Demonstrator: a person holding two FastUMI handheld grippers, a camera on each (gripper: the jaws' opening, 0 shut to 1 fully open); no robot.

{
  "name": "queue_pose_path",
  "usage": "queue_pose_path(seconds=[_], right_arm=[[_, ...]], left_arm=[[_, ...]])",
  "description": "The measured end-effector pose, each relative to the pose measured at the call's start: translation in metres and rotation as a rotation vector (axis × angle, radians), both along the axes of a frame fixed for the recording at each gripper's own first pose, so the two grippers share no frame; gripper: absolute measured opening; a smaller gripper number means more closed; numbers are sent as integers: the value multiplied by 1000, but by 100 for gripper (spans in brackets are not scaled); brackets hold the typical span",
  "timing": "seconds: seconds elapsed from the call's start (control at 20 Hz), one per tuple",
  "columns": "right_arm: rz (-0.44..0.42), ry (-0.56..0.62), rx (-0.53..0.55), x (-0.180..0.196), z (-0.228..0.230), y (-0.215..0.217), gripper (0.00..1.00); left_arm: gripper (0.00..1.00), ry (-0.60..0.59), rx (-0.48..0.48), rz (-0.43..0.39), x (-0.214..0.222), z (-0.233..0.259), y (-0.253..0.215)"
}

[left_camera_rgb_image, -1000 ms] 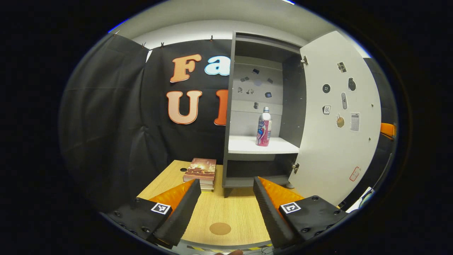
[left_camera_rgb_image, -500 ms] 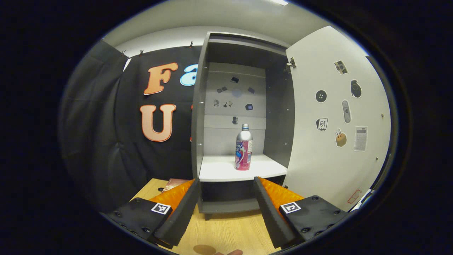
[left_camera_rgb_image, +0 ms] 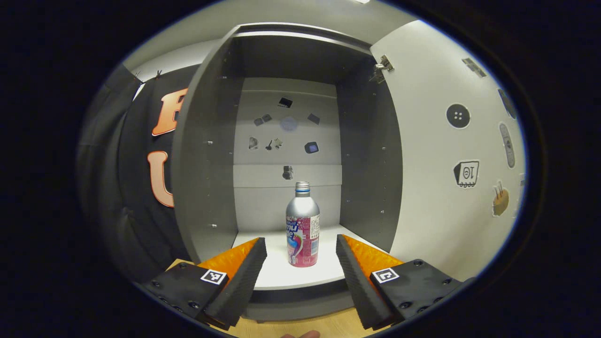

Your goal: Open the cabinet door with the right hand, grasp the bottle in the cabinet with the left hand and place it on the coaster, then close the cabinet door with the right hand.

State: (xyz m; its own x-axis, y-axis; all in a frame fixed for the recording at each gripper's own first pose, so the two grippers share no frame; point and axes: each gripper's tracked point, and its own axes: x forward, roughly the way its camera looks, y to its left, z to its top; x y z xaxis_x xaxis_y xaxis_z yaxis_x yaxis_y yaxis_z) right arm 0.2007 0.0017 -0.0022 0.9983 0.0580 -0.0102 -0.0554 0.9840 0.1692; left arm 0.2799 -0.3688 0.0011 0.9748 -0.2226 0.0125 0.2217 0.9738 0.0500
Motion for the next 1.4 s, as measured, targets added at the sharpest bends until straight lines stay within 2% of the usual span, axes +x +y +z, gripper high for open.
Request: queue_pose_path(seconds=[0.1,0.2,0.3,0.35,0.45,0.65,0.7,0.75,0.8,0.85,1.0,1.15,1.25,1.4], right_arm=[[-10,37,8,13,-8,5,19],[-35,66,0,25,-14,7,19],[-57,90,-5,32,-21,7,19],[-62,108,-5,35,-24,8,19],[-62,139,-9,39,-33,13,19],[-91,174,10,45,-40,7,19],[-97,180,14,45,-42,6,12],[-96,181,14,44,-42,5,20],[-97,183,10,44,-42,4,12],[-98,180,6,42,-41,2,21],[-86,187,-1,31,-39,-2,22],[-54,181,-2,17,-37,-3,22],[-32,192,2,0,-43,-1,22],[6,202,4,-26,-48,1,22]], left_arm=[[96,2,9,-9,29,-5,-9],[94,-2,15,-17,55,-10,-14],[99,7,11,-23,76,-15,-17],[96,12,7,-25,86,-17,-19],[94,16,2,-28,104,-20,-22],[96,10,24,-26,124,-20,-28],[91,8,29,-21,121,-20,-27],[85,3,30,-24,119,-19,-27],[85,-6,25,-28,115,-15,-28],[85,-12,21,-29,109,-12,-27],[85,-34,14,-36,77,0,-20],[84,-75,43,-8,37,7,-3],[86,-89,69,6,6,5,8],[84,-83,92,29,-44,-10,26]])
